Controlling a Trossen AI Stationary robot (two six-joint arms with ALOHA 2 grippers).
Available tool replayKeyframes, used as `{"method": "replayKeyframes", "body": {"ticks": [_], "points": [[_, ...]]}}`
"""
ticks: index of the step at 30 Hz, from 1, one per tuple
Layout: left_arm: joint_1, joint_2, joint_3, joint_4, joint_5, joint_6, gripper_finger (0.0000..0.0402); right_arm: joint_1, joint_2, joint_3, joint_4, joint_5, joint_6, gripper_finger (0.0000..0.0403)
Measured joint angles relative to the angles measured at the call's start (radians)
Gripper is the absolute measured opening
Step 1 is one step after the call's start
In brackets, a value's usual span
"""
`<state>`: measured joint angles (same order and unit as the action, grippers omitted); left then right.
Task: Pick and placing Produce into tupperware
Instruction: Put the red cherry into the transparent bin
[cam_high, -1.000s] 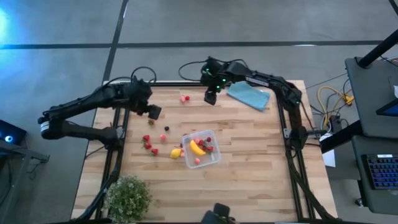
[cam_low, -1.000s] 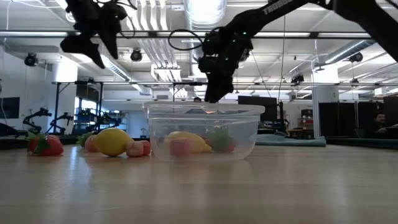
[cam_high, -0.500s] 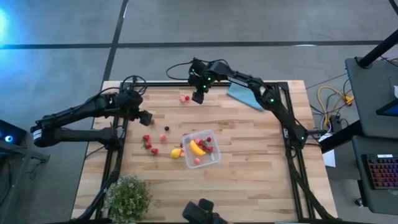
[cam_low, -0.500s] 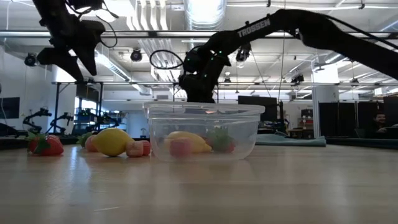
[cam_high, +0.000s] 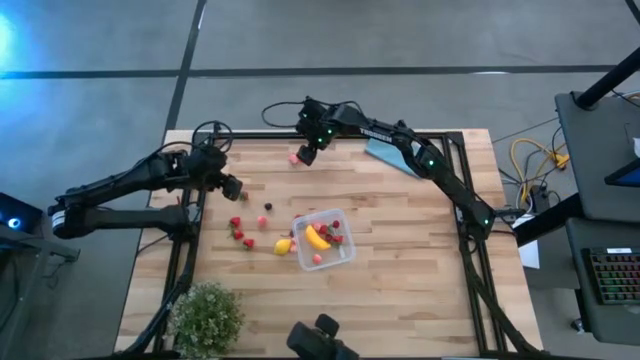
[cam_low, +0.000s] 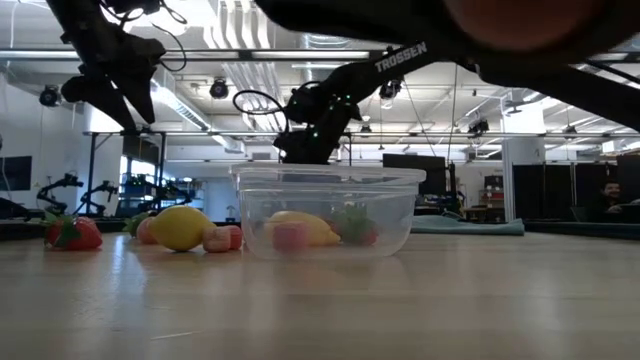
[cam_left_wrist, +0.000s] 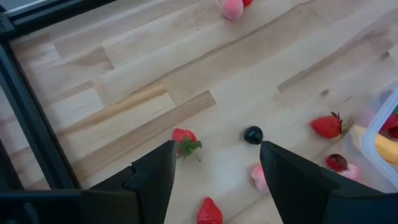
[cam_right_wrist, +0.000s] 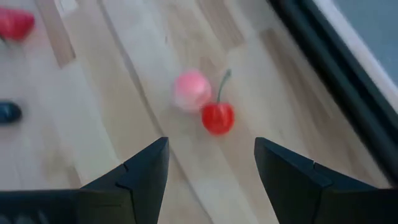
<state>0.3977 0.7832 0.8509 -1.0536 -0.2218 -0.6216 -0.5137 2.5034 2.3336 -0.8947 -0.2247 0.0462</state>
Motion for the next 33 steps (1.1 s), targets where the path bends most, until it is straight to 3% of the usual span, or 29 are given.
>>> {"method": "replayKeyframes", "body": {"ticks": [10,17,23,27,33], "points": [[0.000,0.013,-0.003,0.009,-0.005,0.008,0.0219,0.001,0.035,-0.006,0.008,0.001,0.196,0.0228],[0.023,0.108,-0.042,0.246,0.039,0.145,0.0219,-0.014,-0.047,0.019,-0.137,-0.023,0.147,0.0228],[0.148,0.316,-0.043,0.528,0.229,0.253,0.0219,-0.052,-0.160,0.022,-0.414,-0.010,0.031,0.0228],[0.231,0.502,-0.001,0.657,0.320,0.333,0.0219,-0.071,-0.272,0.020,-0.498,-0.010,-0.019,0.0228],[0.261,0.769,0.166,0.661,0.397,0.462,0.0219,-0.102,-0.410,0.017,-0.507,0.026,-0.017,0.0228]]}}
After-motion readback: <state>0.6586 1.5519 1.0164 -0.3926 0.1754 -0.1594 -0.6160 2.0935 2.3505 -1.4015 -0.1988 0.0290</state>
